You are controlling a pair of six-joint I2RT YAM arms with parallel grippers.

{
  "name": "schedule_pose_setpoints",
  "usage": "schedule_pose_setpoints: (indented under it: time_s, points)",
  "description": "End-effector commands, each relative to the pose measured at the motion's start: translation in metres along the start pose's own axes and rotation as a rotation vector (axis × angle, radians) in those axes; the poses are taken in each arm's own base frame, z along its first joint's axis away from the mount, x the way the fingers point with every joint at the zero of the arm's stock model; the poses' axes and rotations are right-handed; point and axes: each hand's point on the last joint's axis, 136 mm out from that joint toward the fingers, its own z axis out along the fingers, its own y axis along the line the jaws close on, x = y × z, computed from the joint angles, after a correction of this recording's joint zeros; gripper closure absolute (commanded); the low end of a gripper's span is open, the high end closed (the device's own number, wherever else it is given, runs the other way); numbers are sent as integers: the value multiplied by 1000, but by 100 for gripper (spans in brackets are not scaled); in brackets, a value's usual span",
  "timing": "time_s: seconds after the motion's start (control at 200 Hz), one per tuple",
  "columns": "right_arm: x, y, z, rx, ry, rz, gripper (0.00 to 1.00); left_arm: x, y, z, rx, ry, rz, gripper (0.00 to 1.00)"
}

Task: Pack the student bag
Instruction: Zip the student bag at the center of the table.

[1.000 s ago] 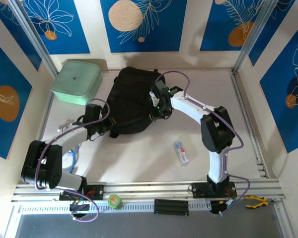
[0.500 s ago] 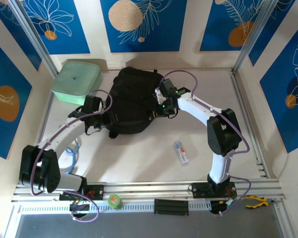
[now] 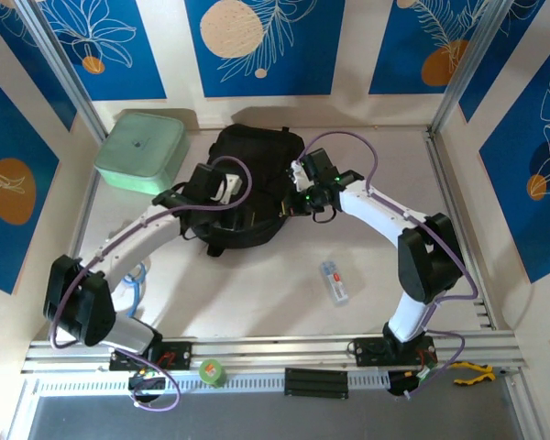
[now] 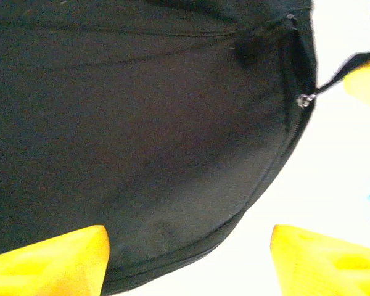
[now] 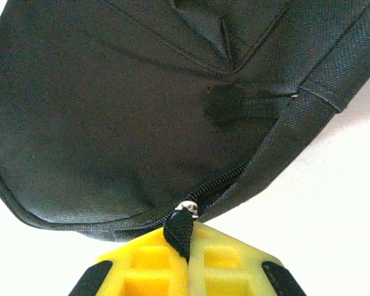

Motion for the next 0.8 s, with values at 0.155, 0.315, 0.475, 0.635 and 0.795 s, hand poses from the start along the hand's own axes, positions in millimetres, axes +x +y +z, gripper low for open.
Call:
schedule_pose_setpoints:
  time_s: [0.155,0.315,0.475,0.635,0.795]
  points:
    - [-9,10,-11,-84,-41,44,100,-11,-45,52,194,-3,137,29]
    - [-13,5,-14,-102,-49,93,100,-2,-57,76,253,71,166,42]
    - [-19,-12,-11,-72,-59,179,100,25,-56,89,258,151,183,62]
    - [-29,-36,-4,7,-64,273,100,58,-51,95,258,219,184,78]
    - [-38,-64,-1,184,-59,371,100,79,-45,99,231,262,178,84]
